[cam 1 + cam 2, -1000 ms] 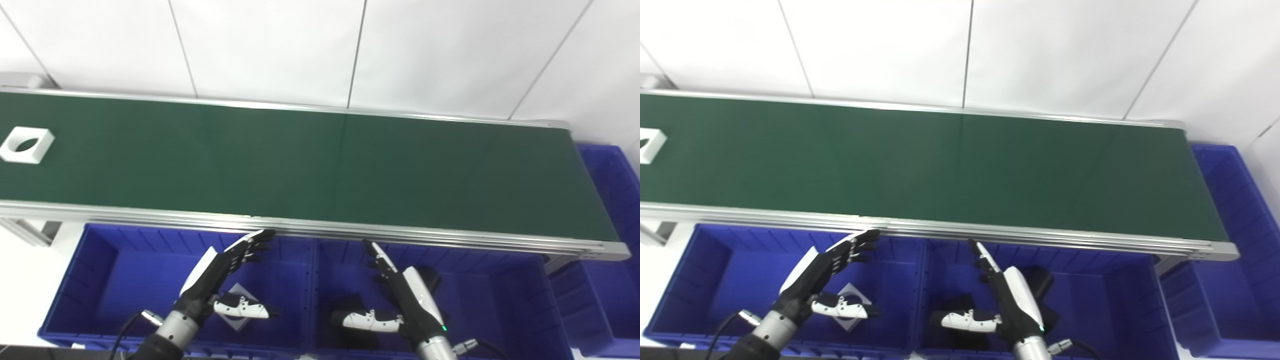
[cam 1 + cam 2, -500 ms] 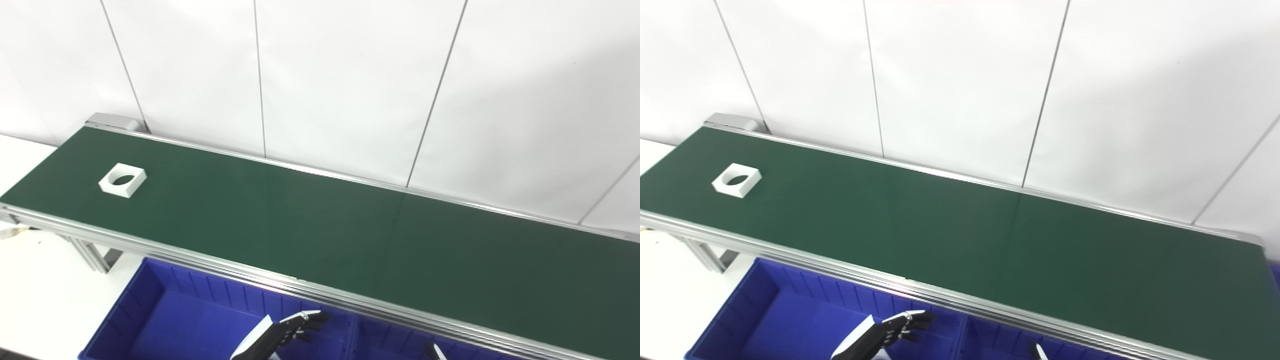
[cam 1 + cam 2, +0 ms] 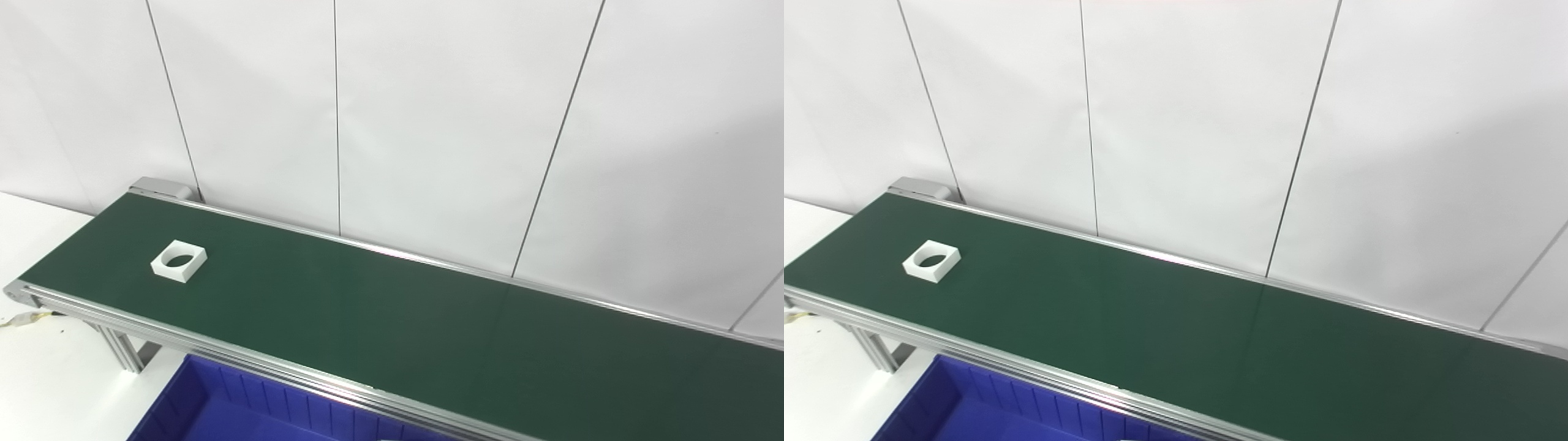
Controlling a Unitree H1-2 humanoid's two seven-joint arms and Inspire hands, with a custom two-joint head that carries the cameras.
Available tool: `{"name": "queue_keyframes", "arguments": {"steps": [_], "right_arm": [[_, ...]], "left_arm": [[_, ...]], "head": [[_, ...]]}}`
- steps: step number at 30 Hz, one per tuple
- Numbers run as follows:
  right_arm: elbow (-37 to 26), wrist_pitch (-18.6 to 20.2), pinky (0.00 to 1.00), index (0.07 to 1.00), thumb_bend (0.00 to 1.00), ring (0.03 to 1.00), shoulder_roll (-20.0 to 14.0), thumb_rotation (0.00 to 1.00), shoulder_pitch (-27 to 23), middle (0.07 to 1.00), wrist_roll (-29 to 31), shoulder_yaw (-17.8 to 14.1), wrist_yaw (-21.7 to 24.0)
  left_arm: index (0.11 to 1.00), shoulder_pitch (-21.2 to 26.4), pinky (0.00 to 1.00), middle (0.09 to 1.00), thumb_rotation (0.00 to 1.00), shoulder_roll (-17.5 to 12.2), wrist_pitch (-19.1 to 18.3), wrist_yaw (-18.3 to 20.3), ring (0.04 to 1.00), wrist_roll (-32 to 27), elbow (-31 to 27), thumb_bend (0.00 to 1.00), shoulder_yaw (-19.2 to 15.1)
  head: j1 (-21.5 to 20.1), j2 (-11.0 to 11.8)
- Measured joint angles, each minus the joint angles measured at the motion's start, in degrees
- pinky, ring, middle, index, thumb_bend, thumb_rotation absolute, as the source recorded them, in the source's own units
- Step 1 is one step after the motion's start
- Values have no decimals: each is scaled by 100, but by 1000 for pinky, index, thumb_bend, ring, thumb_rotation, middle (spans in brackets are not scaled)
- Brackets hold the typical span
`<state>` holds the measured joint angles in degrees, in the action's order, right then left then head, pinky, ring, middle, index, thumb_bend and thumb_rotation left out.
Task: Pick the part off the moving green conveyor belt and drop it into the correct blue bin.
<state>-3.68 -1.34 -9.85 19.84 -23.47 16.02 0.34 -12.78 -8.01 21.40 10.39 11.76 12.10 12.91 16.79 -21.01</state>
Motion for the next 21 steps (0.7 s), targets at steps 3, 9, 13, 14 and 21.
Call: {"name": "queue_keyframes", "arguments": {"steps": [3,9,13,14,21], "right_arm": [[6,-106,791,962,829,887,4,0,-11,937,-46,2,-78],[86,-132,800,961,828,892,5,0,-28,937,-73,3,-109],[86,-132,792,952,839,884,13,0,-28,932,-122,10,-121],[86,-133,790,951,842,882,21,0,-29,932,-129,11,-127],[260,-332,795,951,840,887,59,0,-58,933,-127,13,-217]], "left_arm": [[806,40,733,836,21,11,61,-25,800,16,82,941,7],[805,50,724,834,16,11,87,-34,796,31,95,948,21],[802,49,725,831,28,8,110,-53,797,43,108,948,19],[801,49,724,831,29,7,110,-53,797,43,108,948,17],[799,49,717,830,41,-9,226,-53,795,35,166,946,18]], "head": [[0,18],[-61,88],[-96,149],[-105,158],[-61,290]]}}
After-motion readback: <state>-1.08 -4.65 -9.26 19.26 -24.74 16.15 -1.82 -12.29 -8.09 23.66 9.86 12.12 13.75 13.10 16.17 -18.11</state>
